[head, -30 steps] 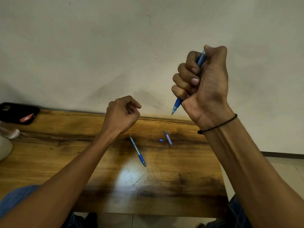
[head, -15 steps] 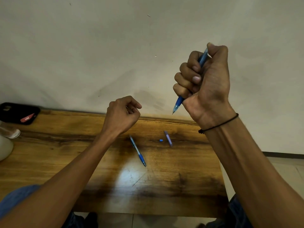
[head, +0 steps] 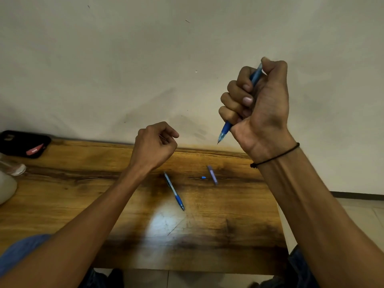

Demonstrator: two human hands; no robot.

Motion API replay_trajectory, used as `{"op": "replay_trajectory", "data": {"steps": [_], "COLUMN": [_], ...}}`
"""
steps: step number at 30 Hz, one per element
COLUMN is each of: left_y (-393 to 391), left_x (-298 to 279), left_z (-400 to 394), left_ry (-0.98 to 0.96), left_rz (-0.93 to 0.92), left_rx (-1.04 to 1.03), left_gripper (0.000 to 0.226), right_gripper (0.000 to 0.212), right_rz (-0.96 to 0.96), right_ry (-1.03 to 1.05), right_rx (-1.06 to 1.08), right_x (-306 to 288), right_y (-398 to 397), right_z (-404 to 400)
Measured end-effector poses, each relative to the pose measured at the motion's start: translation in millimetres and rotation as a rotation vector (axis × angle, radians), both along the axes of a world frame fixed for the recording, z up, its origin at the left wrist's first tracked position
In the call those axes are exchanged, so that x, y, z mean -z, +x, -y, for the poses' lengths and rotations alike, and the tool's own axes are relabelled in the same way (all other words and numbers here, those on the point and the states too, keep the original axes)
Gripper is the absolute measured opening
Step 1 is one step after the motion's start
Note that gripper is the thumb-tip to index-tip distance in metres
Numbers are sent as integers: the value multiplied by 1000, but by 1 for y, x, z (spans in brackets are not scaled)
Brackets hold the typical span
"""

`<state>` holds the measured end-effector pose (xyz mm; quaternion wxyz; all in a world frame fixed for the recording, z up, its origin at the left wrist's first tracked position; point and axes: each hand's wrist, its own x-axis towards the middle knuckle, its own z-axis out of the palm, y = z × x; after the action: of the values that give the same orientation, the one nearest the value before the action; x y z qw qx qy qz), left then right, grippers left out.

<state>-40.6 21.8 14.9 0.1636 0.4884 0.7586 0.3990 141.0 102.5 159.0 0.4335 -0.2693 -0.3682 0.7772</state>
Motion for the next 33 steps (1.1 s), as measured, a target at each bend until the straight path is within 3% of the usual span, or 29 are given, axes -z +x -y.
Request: {"op": "replay_trajectory", "data": {"steps": [6, 10, 13, 18, 23, 28, 33], "left_y": [-1, -1, -2, -6, -10, -8, -9], "left_x": [0, 0, 1, 5, 13, 15, 14], "left_z": [0, 0, -1, -3, -4, -5, -4], "left_ry": [-4, -20, -27, -79, -215, -251, -275], "left_rz": [-1, -1, 11, 21, -13, -48, -61], "left_rx": [5, 3, 5, 4, 52, 68, 91], "left_gripper": [21, 21, 21, 21, 17, 14, 15], "right_gripper": [55, 38, 25, 23, 18, 27, 31], "right_rz": [-6, 54, 236, 569, 1073, 1341, 1454], "right_ry": [-6, 16, 64, 30, 342, 600, 780], "right_rx": [12, 16, 44, 120, 105, -14, -83], "right_x": [5, 19, 42, 103, 161, 195, 226], "right_y": [0, -3, -8, -17, -15, -24, -33], "right_z": [-4, -11, -17, -23, -15, 0, 17]}}
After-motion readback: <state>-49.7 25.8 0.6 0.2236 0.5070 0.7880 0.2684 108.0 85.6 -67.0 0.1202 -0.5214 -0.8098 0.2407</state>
